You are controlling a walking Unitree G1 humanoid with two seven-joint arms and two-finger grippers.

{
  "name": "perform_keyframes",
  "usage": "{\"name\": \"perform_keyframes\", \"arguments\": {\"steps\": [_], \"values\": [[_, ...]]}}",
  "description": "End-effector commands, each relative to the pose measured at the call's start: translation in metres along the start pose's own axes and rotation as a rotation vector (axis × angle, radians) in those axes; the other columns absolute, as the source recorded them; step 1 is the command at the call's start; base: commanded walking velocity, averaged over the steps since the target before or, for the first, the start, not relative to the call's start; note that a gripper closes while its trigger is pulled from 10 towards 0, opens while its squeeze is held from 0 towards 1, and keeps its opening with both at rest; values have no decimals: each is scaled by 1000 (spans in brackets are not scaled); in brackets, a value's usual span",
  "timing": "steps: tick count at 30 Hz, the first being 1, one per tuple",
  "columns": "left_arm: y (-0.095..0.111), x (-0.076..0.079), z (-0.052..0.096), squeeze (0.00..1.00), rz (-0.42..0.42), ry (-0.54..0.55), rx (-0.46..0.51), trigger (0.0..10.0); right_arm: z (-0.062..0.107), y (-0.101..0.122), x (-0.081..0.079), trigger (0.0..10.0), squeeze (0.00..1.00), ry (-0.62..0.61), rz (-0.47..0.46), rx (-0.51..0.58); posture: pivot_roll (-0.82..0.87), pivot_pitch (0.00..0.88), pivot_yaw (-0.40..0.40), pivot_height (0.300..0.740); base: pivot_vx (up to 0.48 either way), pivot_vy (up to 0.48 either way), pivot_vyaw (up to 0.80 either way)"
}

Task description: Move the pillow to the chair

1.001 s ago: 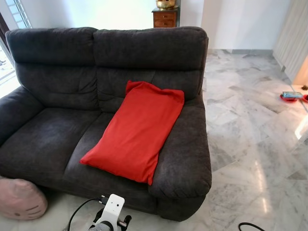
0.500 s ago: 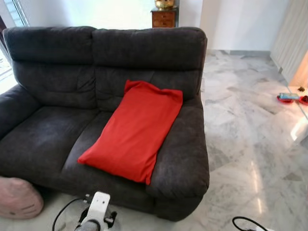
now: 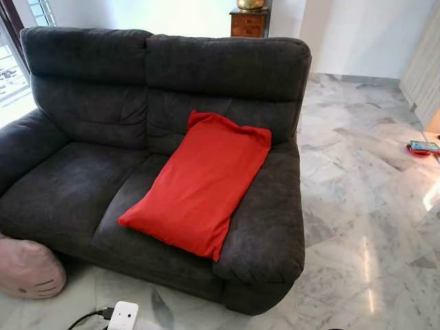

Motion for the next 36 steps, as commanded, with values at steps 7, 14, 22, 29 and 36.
{"name": "perform_keyframes", "arguments": {"steps": [7,14,22,29,36], "values": [[-14,-6,4,0,0,9,-36,10000,1,3,14,10000,0,-17,-5,6,-32,0,17,740,0,0,0],[-27,-1,8,0,40,3,-70,10000,1,3,12,10000,0,-15,9,9,-9,0,-9,740,0,0,0],[-37,1,11,0,38,-3,-103,10000,-2,8,-4,10000,0,-9,-16,20,-23,11,-5,740,0,0,0],[-28,3,8,0,39,-7,-83,10000,-4,16,-9,10000,0,10,-1,36,-22,30,-6,740,0,0,0],[-24,6,6,0,49,-8,-80,10000,-4,18,-3,10000,0,-3,-13,36,-24,43,-10,740,0,44,0]]}}
Point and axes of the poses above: a point about 5 cm out from each wrist's last joint towards the gripper, its own z axis pointing back from the gripper into the wrist, its own y axis along the axis of the wrist's last joint, x = y × z, the point moved 3 cm from there along -z, pointing out of the wrist towards the gripper, and after that the axes turned 8 degrees about -z, right-handed, at the moved point
